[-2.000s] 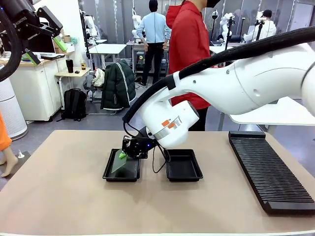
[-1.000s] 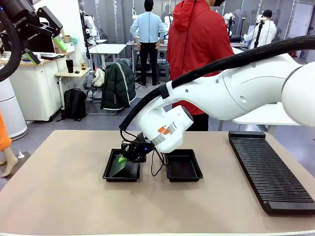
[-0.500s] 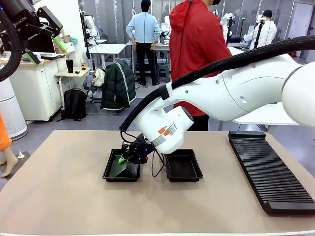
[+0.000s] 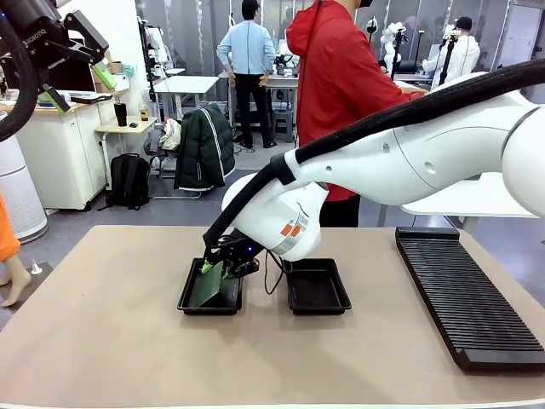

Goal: Inspect and transfer BCBs to ESD trays.
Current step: Pick up the Blank PCB from the PCB Rack and place it in the left ESD tray.

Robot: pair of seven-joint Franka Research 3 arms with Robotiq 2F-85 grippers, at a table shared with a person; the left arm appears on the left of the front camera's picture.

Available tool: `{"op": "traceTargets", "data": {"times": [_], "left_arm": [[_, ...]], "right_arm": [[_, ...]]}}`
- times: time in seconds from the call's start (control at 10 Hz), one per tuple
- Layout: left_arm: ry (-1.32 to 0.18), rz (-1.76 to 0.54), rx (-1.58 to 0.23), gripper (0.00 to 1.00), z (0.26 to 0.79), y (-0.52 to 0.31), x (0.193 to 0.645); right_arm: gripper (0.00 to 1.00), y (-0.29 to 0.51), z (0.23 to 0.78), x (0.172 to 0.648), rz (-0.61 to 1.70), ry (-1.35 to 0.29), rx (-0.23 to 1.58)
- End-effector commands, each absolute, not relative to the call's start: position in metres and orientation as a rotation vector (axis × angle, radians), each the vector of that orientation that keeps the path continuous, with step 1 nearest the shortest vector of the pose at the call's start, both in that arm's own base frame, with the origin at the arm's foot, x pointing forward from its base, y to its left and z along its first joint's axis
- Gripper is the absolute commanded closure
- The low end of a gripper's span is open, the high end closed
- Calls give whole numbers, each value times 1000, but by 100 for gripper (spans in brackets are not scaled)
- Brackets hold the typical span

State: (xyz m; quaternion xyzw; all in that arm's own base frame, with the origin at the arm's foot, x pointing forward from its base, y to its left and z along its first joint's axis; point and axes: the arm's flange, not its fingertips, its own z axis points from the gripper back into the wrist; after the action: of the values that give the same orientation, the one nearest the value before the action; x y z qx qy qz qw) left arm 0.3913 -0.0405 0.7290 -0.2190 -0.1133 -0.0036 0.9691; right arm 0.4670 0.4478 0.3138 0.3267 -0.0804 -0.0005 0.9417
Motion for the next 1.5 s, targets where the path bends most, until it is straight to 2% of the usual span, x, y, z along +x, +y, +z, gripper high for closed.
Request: {"op": "traceTargets", "data": {"times": [0.0,0.1,0.2,0.3,0.6,1.0,1.3,1.4], "left_arm": [[-230,-12,-441,0,728,-39,391],[-230,-12,-441,0,728,-39,391],[-230,-12,-441,0,728,-39,391],[-230,-12,-441,0,728,-39,391],[-230,-12,-441,0,728,-39,391],[-230,-12,-441,0,728,-39,391],[-230,-12,-441,0,728,-39,391],[-230,-12,-441,0,728,-39,391]], "right_arm": [[37,470,337,471,6,-206,524],[1,475,348,474,8,-231,444],[18,478,358,476,16,-247,385],[0,481,371,477,33,-269,316],[0,477,393,476,77,-246,204],[0,470,394,474,93,-132,96],[0,465,398,469,72,-115,50],[0,464,391,470,95,-107,94]]}}
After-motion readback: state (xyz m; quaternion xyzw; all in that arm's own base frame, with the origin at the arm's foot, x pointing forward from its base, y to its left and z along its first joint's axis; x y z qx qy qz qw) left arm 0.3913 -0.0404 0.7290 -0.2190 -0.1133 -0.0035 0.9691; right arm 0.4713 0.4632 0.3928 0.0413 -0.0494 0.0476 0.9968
